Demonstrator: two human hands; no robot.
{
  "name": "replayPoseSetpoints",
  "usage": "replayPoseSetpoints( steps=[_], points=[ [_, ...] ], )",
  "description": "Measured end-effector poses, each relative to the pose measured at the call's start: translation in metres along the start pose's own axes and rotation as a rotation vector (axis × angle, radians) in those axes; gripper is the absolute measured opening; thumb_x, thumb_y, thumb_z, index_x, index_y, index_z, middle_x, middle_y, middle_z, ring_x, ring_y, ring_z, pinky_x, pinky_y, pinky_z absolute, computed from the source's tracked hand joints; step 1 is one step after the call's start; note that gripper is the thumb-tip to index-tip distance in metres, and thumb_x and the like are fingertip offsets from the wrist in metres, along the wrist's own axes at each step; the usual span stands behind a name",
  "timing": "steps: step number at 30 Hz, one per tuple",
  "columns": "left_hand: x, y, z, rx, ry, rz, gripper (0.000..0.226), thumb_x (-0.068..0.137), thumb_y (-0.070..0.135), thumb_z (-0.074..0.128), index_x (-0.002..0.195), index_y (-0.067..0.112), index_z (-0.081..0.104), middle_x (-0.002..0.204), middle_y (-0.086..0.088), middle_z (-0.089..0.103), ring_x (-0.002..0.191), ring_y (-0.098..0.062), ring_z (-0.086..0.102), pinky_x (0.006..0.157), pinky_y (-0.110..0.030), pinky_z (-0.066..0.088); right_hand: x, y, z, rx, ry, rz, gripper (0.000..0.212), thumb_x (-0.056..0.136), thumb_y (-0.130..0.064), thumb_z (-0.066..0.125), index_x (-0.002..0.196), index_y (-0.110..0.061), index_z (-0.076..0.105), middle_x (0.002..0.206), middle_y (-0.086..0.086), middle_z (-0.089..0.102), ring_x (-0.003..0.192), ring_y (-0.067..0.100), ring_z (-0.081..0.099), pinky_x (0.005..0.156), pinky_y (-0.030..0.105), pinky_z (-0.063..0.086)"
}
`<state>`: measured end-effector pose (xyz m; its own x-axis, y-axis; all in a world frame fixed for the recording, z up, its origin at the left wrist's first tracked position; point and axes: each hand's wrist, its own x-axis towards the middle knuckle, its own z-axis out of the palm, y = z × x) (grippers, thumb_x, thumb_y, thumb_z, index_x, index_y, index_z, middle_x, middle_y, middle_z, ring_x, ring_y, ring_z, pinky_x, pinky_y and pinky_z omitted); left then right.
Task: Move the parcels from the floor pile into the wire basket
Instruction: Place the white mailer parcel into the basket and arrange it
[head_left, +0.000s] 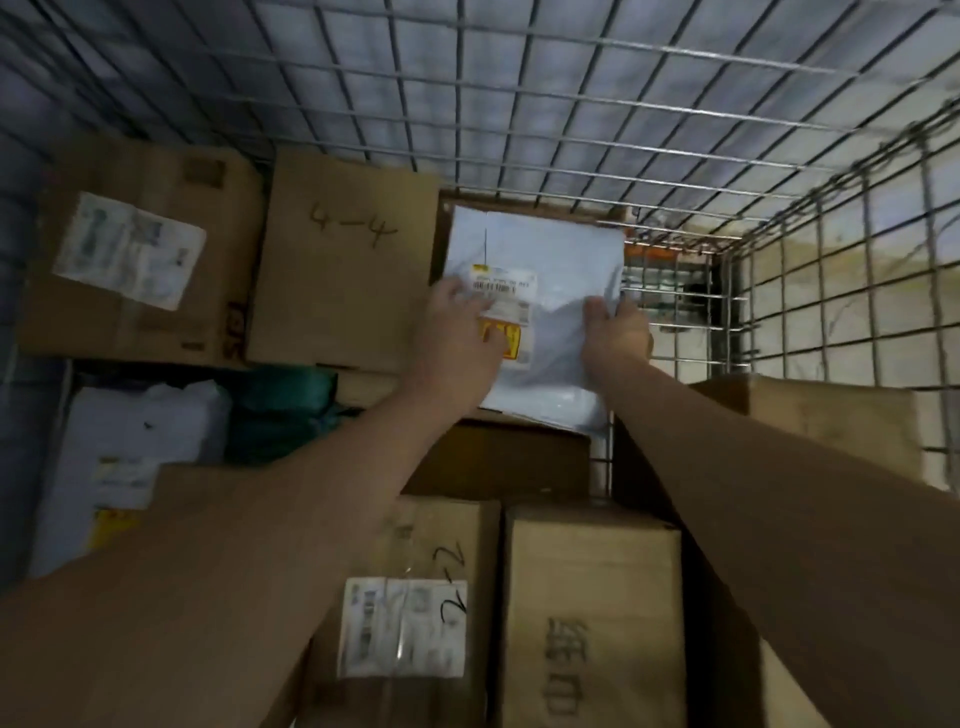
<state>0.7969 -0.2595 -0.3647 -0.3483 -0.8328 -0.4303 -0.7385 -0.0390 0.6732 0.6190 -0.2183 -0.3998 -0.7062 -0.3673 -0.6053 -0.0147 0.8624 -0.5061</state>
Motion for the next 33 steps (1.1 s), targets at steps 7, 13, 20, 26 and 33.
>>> replayPoseSetpoints(
  steps=[7,13,20,26,33],
  points=[
    [-0.058,0.036,-0.071,0.189,-0.151,0.153,0.038,0.1,0.022,0.062,0.138,0.019,0.06,0.148,-0.004,0.047,0.13,-0.024,0.05,0.106,-0.04,0.047,-0.066,-0.047,-0.049,-0.139,-0.013,-0.167,0.076,0.098,-0.054,0.06,0.156,-0.011,0.035,0.154,0.017,0.043,0.135,0.038,0.051,0.102,0.043,0.046],
    [-0.131,0.127,-0.226,0.438,-0.313,0.134,0.02,0.091,0.033,0.065,0.105,0.019,0.066,0.097,0.003,0.067,0.083,-0.016,0.063,0.078,-0.043,0.059,-0.226,-0.125,-0.213,-0.444,-0.111,-0.416,0.062,0.1,-0.047,0.062,0.154,-0.024,0.042,0.153,0.01,0.046,0.133,0.032,0.051,0.098,0.037,0.045],
    [-0.281,0.347,-0.373,0.766,-0.219,0.445,0.051,0.09,0.061,0.059,0.129,0.028,0.062,0.124,0.002,0.068,0.105,-0.02,0.065,0.085,-0.037,0.057,-0.445,-0.192,-0.418,-0.698,-0.036,-0.512,0.08,0.091,-0.07,0.057,0.157,-0.03,0.036,0.154,0.004,0.05,0.133,0.029,0.054,0.106,0.044,0.048],
    [-0.415,0.497,-0.37,0.933,-0.168,0.803,0.057,0.089,0.066,0.057,0.13,0.027,0.06,0.122,0.002,0.068,0.104,-0.021,0.065,0.079,-0.034,0.05,-0.573,-0.166,-0.557,-0.689,0.143,-0.523,0.079,0.092,-0.073,0.054,0.157,-0.033,0.035,0.153,0.001,0.051,0.134,0.025,0.054,0.108,0.043,0.047],
    [-0.544,0.59,-0.295,0.969,-0.103,1.036,0.065,0.086,0.07,0.054,0.14,0.034,0.054,0.134,0.005,0.064,0.114,-0.02,0.063,0.081,-0.034,0.05,-0.67,-0.033,-0.694,-0.601,0.34,-0.412,0.078,0.091,-0.074,0.053,0.156,-0.035,0.036,0.147,-0.002,0.054,0.123,0.024,0.06,0.1,0.042,0.052]
  ],
)
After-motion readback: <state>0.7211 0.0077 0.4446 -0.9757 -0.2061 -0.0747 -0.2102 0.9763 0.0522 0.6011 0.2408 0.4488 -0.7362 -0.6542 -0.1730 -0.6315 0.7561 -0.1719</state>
